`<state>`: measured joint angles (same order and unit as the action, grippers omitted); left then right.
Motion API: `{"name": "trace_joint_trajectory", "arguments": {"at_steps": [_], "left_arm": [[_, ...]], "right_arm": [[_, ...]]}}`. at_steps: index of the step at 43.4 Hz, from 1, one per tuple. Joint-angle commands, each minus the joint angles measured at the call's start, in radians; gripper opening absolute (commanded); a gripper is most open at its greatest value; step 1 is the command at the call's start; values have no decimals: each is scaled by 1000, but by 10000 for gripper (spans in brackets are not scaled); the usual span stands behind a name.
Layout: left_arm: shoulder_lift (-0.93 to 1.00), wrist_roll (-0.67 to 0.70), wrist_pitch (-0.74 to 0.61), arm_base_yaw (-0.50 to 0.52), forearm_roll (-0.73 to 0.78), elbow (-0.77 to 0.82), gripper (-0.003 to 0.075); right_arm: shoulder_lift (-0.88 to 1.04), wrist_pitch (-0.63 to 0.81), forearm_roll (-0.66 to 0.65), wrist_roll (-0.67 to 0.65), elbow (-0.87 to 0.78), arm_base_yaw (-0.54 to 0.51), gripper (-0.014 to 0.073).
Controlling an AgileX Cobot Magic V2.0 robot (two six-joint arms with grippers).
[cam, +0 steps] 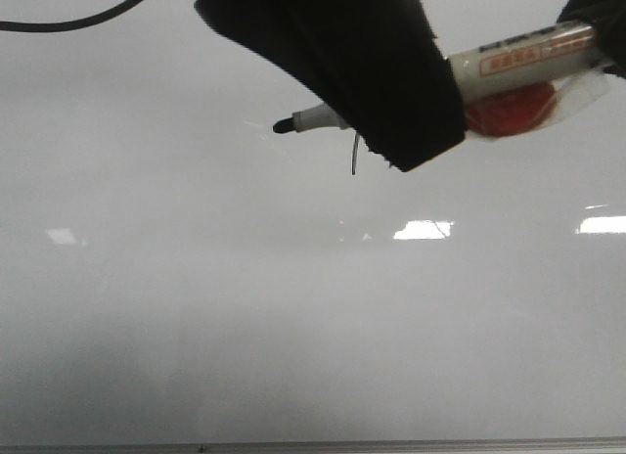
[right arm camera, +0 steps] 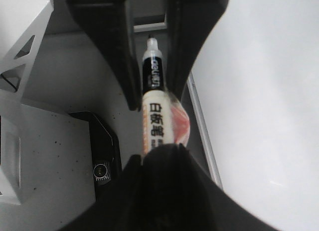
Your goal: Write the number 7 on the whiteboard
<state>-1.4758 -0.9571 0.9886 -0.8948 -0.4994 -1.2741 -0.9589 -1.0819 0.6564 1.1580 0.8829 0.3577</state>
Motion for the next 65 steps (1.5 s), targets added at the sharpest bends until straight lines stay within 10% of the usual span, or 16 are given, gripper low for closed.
{"name": "trace_joint_trajectory", "arguments": {"at_steps": [1, 8, 21, 41, 52, 65], "left_arm": [[32, 1, -25, -6, -34, -32, 71], [32, 6, -25, -4, -34, -32, 17], [70, 229, -2, 88, 101, -82, -11], [324, 815, 136, 537, 593, -48, -11], [520, 824, -292, 823, 499, 304, -11], [432, 824, -780, 889, 302, 526, -11]], "right_arm": [[6, 21, 54, 11, 29, -1, -116], [6, 16, 54, 10, 29, -1, -22], [24, 12, -42, -85, 44, -18, 512], [85, 17, -234, -328, 75, -112, 510], [85, 26, -233, -328, 75, -112, 510], [85, 31, -228, -328, 75, -112, 510]]}}
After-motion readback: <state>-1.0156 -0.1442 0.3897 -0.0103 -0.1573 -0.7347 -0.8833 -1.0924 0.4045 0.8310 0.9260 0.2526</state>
